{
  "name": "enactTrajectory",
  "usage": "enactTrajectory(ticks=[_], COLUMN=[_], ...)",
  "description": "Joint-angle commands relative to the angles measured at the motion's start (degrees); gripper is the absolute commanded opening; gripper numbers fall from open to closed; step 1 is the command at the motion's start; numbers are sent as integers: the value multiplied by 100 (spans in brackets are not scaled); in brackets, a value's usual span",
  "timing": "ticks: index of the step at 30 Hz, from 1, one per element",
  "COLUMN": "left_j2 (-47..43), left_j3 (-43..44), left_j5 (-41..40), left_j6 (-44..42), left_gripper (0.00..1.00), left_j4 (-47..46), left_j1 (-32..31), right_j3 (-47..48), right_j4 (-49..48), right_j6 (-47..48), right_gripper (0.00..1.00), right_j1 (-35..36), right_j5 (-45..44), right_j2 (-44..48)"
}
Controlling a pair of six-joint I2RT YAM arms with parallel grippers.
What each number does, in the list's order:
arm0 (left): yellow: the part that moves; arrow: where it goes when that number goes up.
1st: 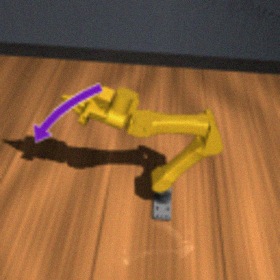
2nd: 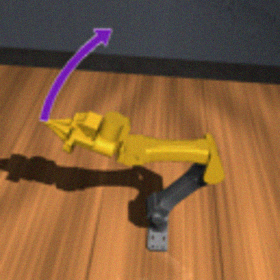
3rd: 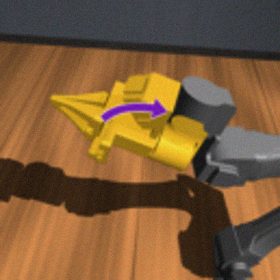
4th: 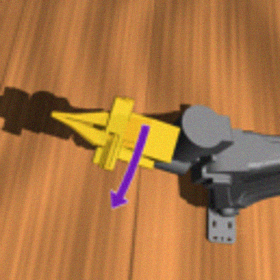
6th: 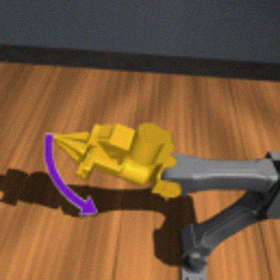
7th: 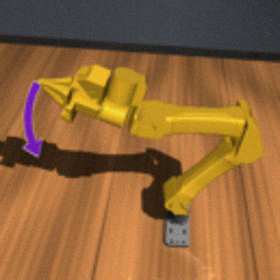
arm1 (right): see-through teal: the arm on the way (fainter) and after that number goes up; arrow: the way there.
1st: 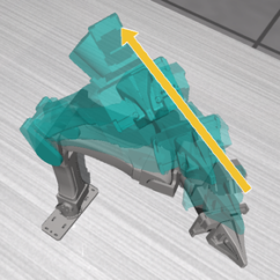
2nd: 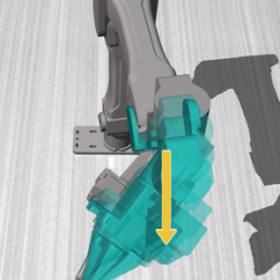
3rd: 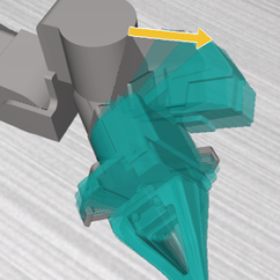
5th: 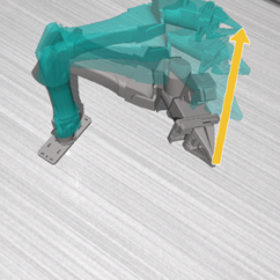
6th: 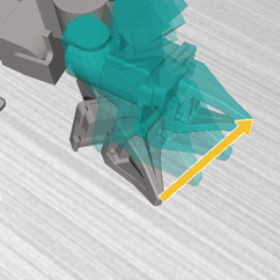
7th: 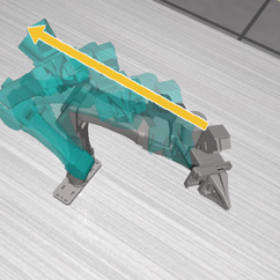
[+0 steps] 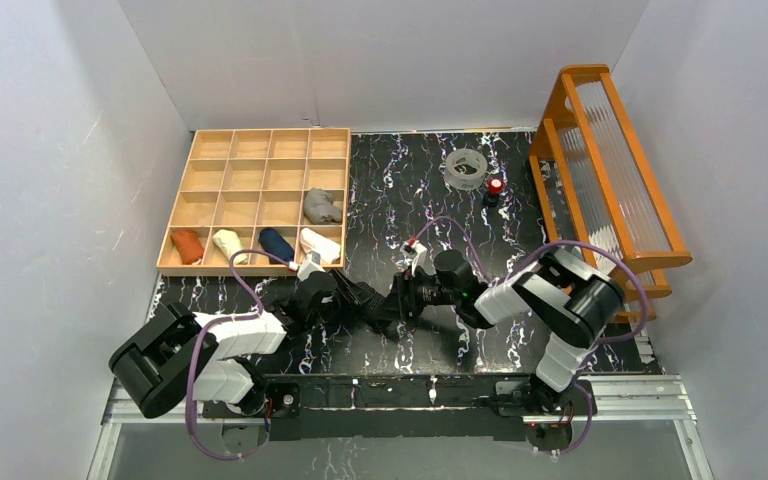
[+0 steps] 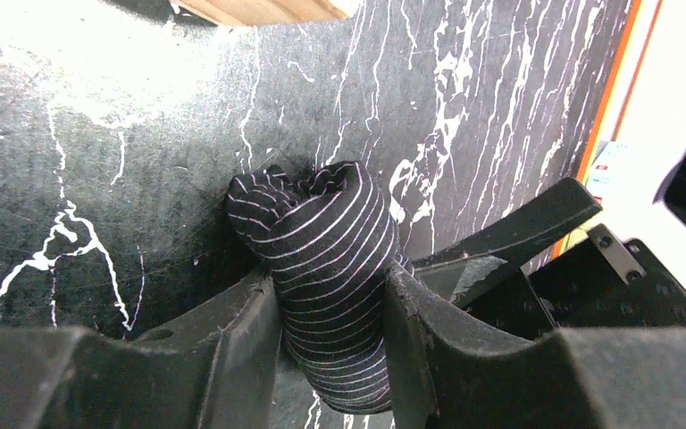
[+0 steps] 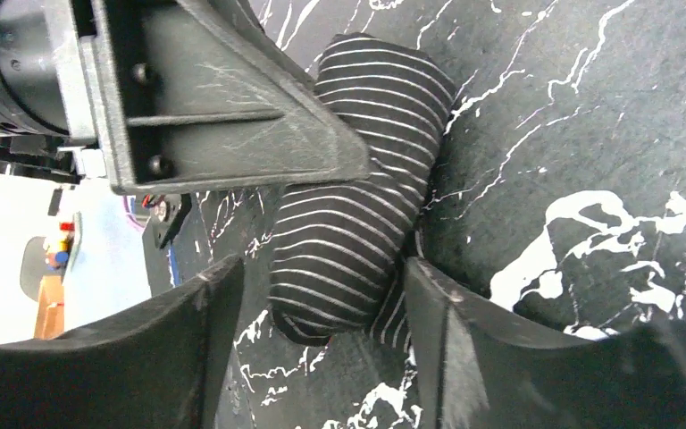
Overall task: Roll the underwear
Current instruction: Roll the underwear to the center of the board.
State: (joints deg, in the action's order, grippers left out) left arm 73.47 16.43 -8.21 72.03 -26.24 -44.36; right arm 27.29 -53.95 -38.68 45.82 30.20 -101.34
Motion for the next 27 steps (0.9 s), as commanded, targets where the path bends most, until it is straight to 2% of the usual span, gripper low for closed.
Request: enactTrajectory(ticks=[1, 4, 8, 13, 20, 27], left_j2=[307, 308, 237, 167, 201, 274], left_j3=[-373, -205, -4, 129, 174, 300], left_j5=[-232, -263, -336, -347, -315, -298], left_j6=[-169, -308, -437, -479, -393, -407], left_gripper=[36, 36, 36, 36, 36, 36], left_j4=[703, 954, 1243, 1422, 1457, 1499], left_j1=[-20, -20, -20, -20, -20, -20], right_j3=[-64, -38, 58, 157, 421, 689], right_j4=[1502, 1834, 2319, 2242, 1815, 1895], right_j6=[1214, 1802, 2882, 3616, 4375, 4487], right_gripper=[77, 80, 81, 80, 76, 71], right_j1=[32, 54, 397, 943, 1876, 2101], right_j5=[-384, -660, -1480, -2588, -3533, -3968], right_j2=[517, 1057, 1687, 1980, 1646, 1030])
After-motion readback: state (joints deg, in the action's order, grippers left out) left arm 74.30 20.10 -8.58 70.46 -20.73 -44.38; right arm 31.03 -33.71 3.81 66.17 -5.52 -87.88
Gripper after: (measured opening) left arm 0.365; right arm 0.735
